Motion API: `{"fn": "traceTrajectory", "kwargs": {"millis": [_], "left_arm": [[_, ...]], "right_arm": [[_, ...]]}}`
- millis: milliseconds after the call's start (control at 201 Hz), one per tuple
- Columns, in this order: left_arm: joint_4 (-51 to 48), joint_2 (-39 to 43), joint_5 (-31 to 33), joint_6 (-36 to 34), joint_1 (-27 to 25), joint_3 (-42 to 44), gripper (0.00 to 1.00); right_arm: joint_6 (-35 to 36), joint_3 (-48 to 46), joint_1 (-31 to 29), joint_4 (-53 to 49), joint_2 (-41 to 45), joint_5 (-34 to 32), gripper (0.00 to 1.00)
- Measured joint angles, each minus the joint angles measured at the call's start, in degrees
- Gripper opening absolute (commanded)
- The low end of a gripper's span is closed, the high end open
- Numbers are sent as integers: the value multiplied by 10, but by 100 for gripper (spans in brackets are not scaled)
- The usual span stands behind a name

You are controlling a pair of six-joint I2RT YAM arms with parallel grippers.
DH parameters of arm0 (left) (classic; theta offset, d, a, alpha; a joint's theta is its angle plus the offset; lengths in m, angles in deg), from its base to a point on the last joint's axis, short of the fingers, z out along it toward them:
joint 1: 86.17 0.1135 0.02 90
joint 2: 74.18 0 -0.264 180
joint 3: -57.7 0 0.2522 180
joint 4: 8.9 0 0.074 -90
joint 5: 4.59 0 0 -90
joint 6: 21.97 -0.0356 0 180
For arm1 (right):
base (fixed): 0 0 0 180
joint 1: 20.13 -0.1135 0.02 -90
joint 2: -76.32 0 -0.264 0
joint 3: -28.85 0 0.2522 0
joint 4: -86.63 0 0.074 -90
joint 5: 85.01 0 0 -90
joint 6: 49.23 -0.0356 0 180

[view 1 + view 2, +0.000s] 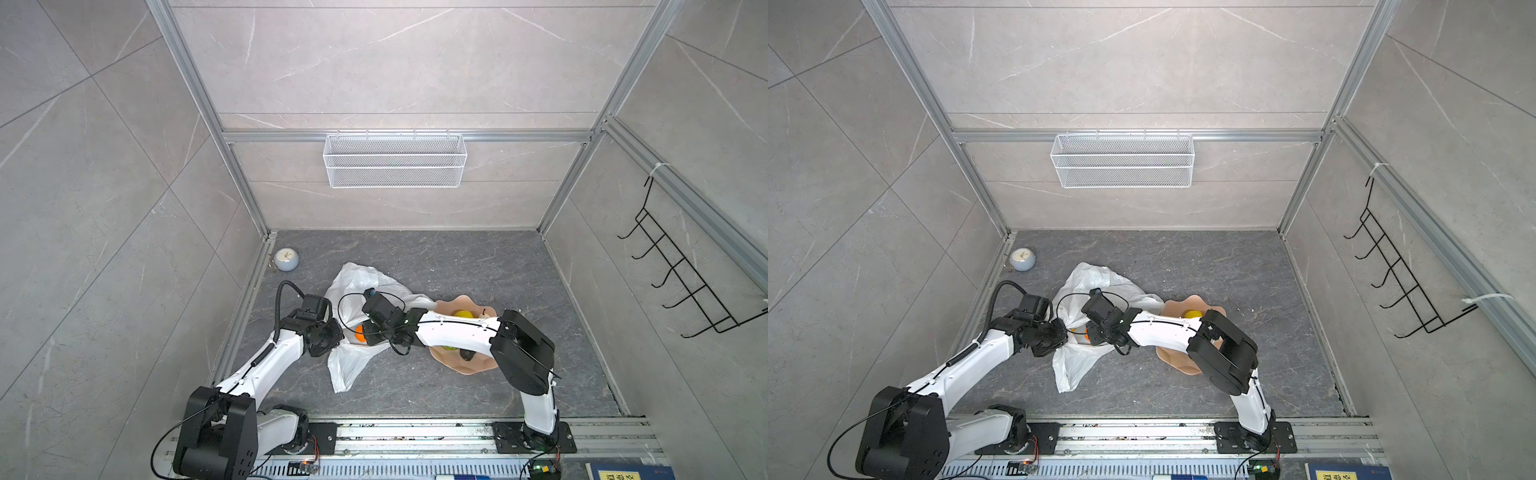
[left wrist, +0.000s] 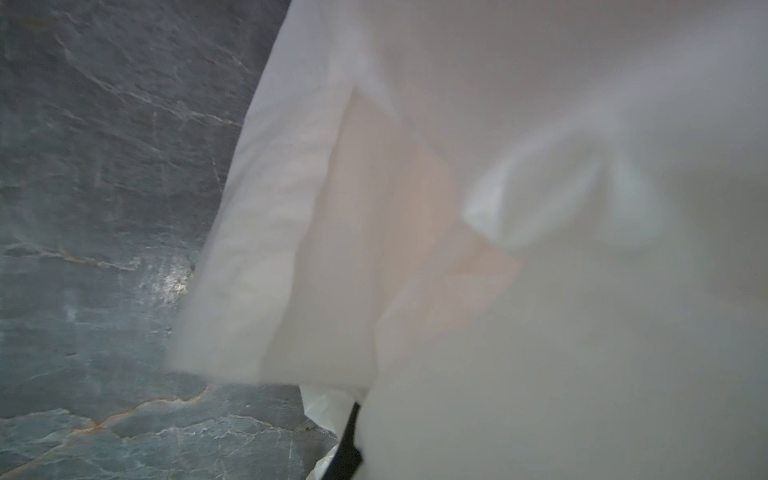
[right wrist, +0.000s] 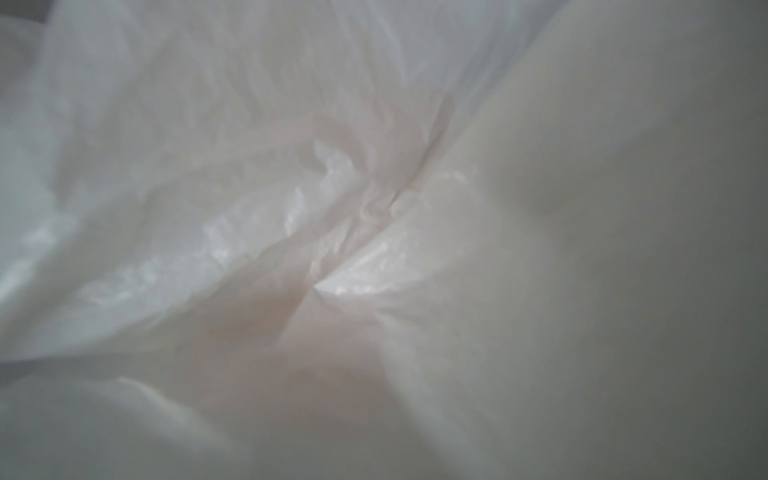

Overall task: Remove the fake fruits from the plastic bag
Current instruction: 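Grasp the orange inside the bag with the right gripper, then lift the orange out of the bag and carry it over the pink bowl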

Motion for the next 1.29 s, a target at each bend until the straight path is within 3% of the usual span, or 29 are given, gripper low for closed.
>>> {"fn": "traceTrajectory", "kwargs": {"millis": [553, 911, 1294], "left_arm": [[2, 0, 0, 0, -5, 0, 8], [2, 0, 1, 0, -6, 0, 8], [2, 0, 5, 0, -6, 0, 8]], "right_arm": [[7, 45, 0, -15, -24, -1, 0], [16, 19, -11, -20, 5, -6, 0], [12, -115, -37, -30, 204, -31, 0]]}}
